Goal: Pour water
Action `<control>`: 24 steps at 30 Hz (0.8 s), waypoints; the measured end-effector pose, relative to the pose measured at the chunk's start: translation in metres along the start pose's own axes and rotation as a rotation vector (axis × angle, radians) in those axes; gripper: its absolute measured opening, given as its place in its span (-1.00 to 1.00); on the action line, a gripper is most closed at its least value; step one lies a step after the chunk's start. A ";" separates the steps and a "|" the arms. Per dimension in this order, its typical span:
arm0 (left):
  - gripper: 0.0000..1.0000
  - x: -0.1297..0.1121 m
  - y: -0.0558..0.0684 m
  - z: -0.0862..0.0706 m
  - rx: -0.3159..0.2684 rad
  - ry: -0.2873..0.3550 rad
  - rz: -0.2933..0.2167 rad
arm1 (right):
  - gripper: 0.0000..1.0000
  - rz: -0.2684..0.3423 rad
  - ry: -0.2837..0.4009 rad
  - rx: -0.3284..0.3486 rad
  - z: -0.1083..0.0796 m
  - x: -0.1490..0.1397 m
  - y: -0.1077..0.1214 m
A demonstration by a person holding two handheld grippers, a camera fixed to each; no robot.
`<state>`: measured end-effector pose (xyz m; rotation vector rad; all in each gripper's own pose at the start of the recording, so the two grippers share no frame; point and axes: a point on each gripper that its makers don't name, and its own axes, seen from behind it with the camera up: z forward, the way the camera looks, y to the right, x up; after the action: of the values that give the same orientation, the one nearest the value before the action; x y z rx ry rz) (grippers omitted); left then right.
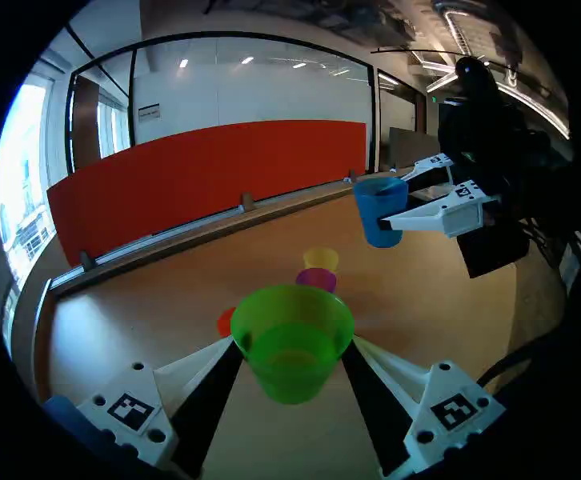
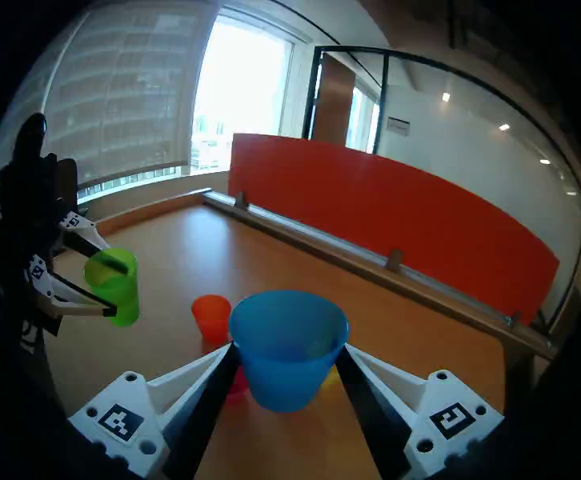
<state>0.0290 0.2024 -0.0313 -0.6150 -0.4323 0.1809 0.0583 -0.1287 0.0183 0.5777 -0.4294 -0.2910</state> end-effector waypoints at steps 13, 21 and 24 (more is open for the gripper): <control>0.67 -0.023 0.002 0.014 -0.012 -0.036 -0.008 | 0.75 0.029 -0.077 -0.002 0.014 -0.046 0.008; 0.67 -0.039 0.007 0.025 -0.031 -0.066 -0.005 | 0.75 0.035 -0.118 0.006 0.024 -0.070 0.007; 0.67 -0.044 0.010 0.029 -0.042 -0.076 -0.004 | 0.75 0.036 -0.130 0.008 0.028 -0.079 0.007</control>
<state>-0.0241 0.2128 -0.0306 -0.6502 -0.5121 0.1924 -0.0222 -0.1059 0.0191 0.5604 -0.5658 -0.2929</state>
